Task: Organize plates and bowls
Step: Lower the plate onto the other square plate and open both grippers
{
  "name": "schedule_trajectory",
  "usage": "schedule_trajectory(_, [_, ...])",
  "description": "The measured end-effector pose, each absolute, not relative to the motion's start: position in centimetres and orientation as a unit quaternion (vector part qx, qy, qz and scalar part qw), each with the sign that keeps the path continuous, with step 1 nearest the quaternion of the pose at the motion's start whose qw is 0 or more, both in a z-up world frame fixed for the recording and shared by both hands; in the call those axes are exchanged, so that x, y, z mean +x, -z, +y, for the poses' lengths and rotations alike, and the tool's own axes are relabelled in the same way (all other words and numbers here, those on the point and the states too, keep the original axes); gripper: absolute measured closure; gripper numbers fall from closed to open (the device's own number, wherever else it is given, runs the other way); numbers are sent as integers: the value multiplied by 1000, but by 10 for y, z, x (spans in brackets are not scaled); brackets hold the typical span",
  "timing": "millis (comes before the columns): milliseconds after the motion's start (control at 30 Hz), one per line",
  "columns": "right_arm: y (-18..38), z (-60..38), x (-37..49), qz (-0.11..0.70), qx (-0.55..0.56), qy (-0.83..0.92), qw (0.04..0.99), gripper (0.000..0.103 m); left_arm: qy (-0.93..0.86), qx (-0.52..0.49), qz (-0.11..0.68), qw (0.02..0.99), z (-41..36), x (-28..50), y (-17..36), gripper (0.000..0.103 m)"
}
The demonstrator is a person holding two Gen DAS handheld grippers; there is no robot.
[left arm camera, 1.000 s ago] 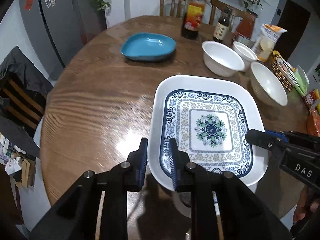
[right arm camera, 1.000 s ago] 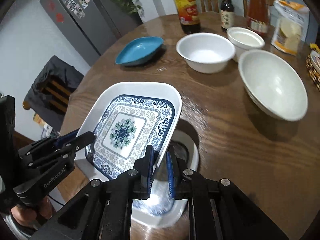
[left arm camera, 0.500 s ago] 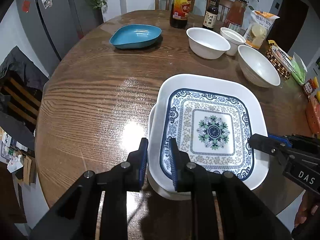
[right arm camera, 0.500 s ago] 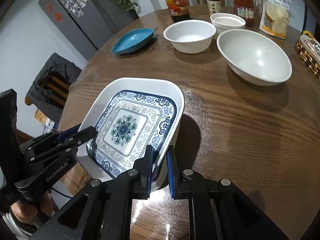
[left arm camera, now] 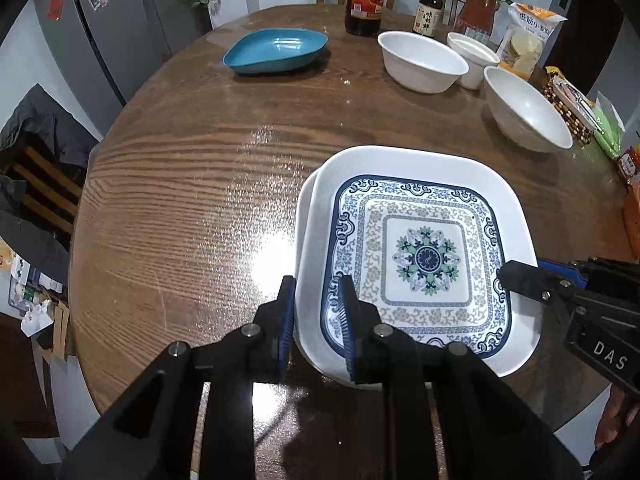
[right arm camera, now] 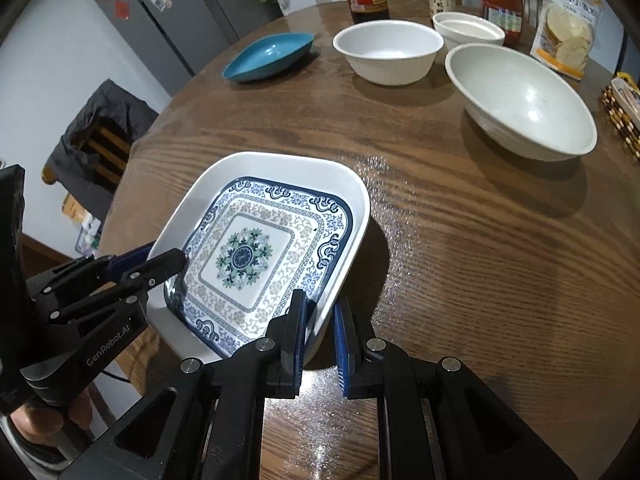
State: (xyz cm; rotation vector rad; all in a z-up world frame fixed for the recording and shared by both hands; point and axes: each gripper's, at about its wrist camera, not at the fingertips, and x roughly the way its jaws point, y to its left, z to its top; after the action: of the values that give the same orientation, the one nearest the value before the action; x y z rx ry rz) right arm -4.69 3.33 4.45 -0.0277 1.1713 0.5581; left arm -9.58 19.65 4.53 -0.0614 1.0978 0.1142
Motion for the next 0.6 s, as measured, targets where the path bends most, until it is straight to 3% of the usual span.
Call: schedule_trajectory(600, [-35,44,-40,545,-46,-239,803,88,-60,9,508,859,193,-87,-39,82])
